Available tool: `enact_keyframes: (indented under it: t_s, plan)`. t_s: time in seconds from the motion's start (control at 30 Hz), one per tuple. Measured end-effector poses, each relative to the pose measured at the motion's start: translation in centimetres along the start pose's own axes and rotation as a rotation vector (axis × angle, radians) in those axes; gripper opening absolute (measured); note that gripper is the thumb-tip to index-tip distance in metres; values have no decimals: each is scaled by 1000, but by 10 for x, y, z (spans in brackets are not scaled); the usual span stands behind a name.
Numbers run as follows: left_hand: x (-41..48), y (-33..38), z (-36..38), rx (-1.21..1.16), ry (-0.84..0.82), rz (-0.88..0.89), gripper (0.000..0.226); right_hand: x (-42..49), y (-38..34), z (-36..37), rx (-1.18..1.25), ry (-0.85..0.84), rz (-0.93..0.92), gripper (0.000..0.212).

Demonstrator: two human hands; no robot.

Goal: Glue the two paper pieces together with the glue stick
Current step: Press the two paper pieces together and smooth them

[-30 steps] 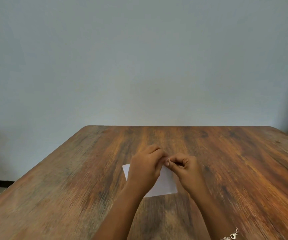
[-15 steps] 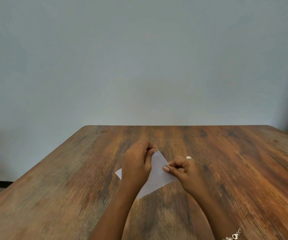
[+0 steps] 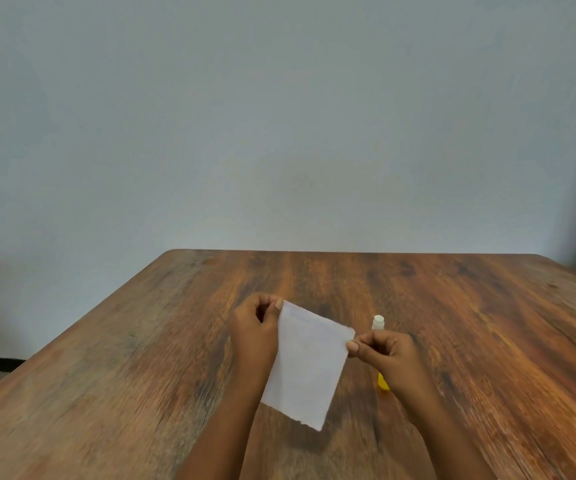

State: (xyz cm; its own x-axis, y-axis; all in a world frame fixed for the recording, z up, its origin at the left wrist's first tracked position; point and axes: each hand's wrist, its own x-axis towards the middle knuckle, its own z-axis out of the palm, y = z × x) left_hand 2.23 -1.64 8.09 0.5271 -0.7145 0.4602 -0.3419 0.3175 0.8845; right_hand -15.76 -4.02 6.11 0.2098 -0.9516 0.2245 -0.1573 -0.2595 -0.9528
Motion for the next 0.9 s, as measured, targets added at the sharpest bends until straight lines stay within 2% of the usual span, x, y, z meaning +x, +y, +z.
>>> enact_keyframes:
  t_s: [0.17,0.23,0.37,0.5,0.67,0.77,0.9]
  plan:
    - [2,-16,5,-64,87,-207,14,8,7,16,95,3,132,7]
    - [5,-24,6,-55,53,-288,9,16,8,22,40,56,136,2]
    - [7,-48,4,87,-55,-393,21,34,17,31,-93,119,140,2]
    - [5,-69,5,238,-168,-382,14,46,28,41,-200,130,158,3]
    - [7,-87,10,455,-270,-324,21,49,38,50,-358,105,166,4]
    - [4,-95,12,532,-291,-313,22,49,45,51,-461,68,169,33]
    - [1,-99,14,634,-297,-288,21,42,44,45,-585,50,90,9]
